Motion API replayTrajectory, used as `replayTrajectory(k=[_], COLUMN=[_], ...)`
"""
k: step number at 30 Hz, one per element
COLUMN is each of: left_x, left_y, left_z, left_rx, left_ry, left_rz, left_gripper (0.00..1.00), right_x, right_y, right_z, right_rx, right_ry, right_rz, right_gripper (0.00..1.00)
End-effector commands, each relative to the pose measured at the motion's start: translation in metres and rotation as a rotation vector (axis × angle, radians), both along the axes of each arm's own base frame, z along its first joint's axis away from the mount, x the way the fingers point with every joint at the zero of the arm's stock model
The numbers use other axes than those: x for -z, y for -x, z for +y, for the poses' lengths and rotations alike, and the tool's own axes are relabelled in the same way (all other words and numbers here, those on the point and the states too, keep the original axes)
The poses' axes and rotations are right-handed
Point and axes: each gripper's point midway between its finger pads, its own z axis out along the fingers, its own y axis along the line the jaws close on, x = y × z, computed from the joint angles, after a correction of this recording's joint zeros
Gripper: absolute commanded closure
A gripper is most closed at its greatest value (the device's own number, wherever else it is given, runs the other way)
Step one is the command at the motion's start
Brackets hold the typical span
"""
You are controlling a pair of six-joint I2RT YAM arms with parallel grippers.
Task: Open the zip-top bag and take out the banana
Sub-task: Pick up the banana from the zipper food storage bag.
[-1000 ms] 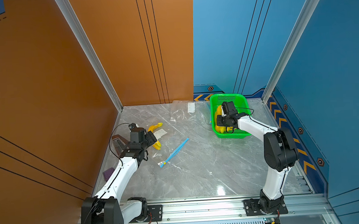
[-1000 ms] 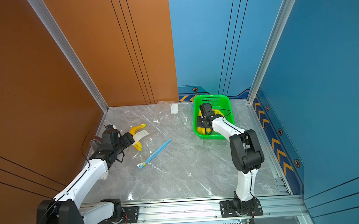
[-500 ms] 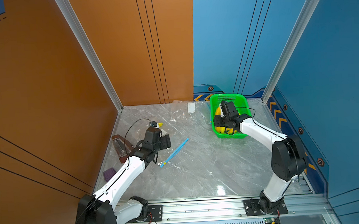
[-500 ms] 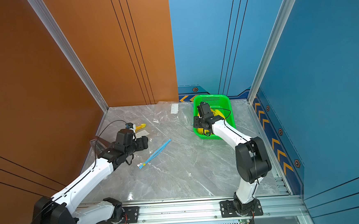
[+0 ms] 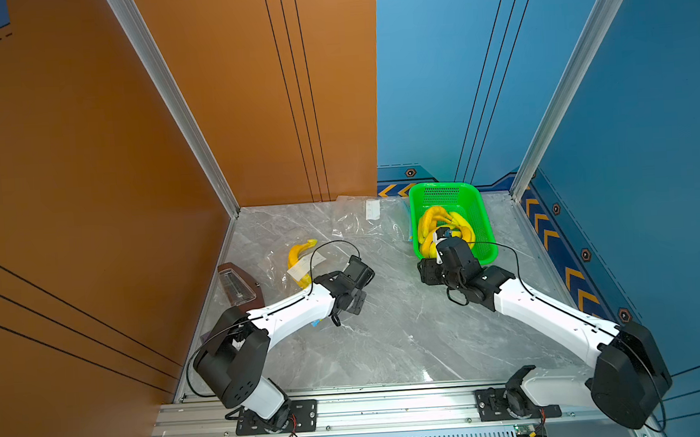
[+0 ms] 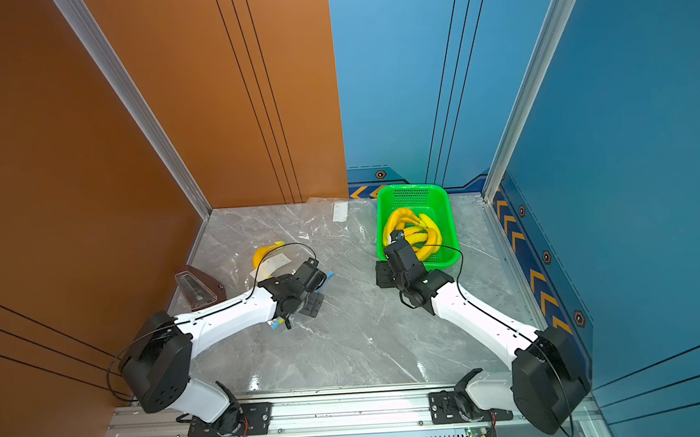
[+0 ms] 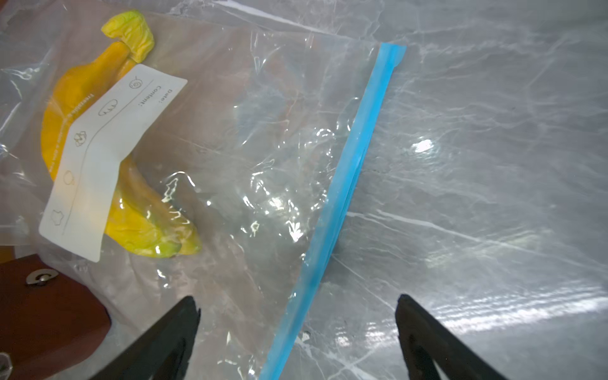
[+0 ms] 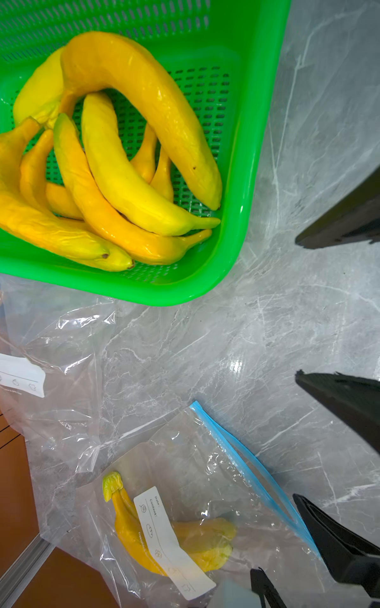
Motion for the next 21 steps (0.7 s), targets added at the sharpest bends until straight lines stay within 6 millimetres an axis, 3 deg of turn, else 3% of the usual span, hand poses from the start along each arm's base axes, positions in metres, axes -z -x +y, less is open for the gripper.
replayTrajectory(k=[1,4,8,11,17,21], left_x=[0.0,0.003,0.009,0.005,0.003,-0.004], left_y=[-0.004,-0.013,-0.019,-0.024,-0.03,-0.032], left_z=[0.015,0.015,0.023,0.027,0.038,0.038], left_rx=[0.012,-0.004,-0.034,-0.052,-0.085,-0.098], left_ry=[-0.152,-0.179,-0.238,-0.253,-0.246,-0.232], left_rz=[0.002,-0.003,-0.011,-0.031,-0.029,-0.052], left_gripper=[0.03,0.03,0.13,0.33,0.64,0.91], right_x=[-0.019,-0.019,-0.015,-0.01,-0.003,0.001], right_y=[0.0,0.006,0.012,0.017,0.025,0.03], right_z=[-0.008,-0.012,-0.012,-0.011,-0.008,0.007], right_rx=[0.062,0.068,0.056,0.046,0.033,-0.018], right_ry=[-0.06,-0.071,-0.093,-0.099,-0.124,-0.147], right_rz=[-0.084,-0.097,-0.098,-0.094,-0.094,-0.104], right_gripper=[0.37,0.37,0.37,0.37,0.37,0.37])
